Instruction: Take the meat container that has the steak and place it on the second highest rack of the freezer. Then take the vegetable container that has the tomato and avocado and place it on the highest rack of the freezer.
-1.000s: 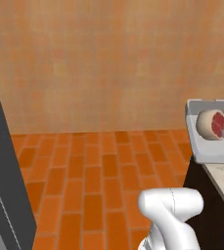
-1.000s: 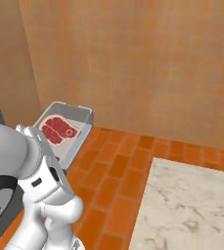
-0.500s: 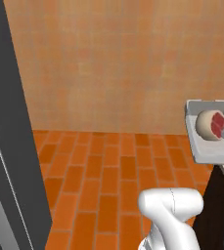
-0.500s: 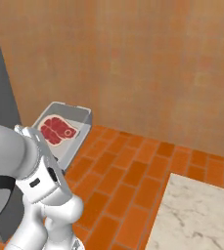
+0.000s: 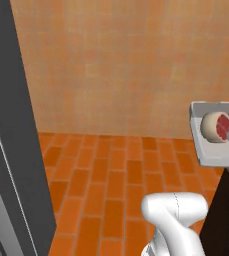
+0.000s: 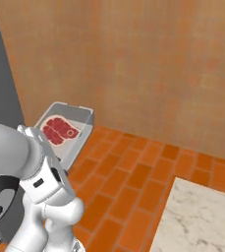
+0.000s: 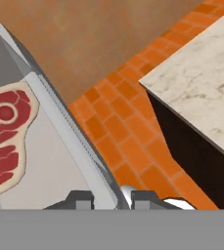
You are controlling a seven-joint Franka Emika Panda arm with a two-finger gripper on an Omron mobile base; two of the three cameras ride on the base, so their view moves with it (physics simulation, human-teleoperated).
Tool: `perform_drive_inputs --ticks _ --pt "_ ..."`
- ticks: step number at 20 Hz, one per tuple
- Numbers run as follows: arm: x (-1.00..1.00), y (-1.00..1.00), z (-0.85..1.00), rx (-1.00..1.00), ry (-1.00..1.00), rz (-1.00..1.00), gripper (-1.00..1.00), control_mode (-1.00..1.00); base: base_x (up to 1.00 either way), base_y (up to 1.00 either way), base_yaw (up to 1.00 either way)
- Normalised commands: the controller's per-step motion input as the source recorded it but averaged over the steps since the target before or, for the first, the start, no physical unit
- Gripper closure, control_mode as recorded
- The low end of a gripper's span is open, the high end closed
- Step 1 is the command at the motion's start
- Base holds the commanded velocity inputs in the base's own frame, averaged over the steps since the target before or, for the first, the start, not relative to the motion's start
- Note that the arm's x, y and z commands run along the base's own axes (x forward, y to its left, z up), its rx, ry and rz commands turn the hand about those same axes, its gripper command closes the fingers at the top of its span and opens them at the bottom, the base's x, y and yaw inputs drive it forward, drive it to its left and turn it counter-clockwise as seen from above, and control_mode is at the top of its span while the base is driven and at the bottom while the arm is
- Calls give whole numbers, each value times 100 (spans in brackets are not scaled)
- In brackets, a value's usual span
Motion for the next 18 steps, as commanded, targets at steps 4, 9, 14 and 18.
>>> perform_drive_inputs --ticks 4,9,14,18 --pt "0 0 0 0 0 0 100 100 85 -100 0" --pt "0 0 0 0 0 0 100 100 100 -89 -3" --pt "0 0 0 0 0 0 100 100 100 2 -29" --pt "0 0 0 0 0 0 100 100 92 84 -25"
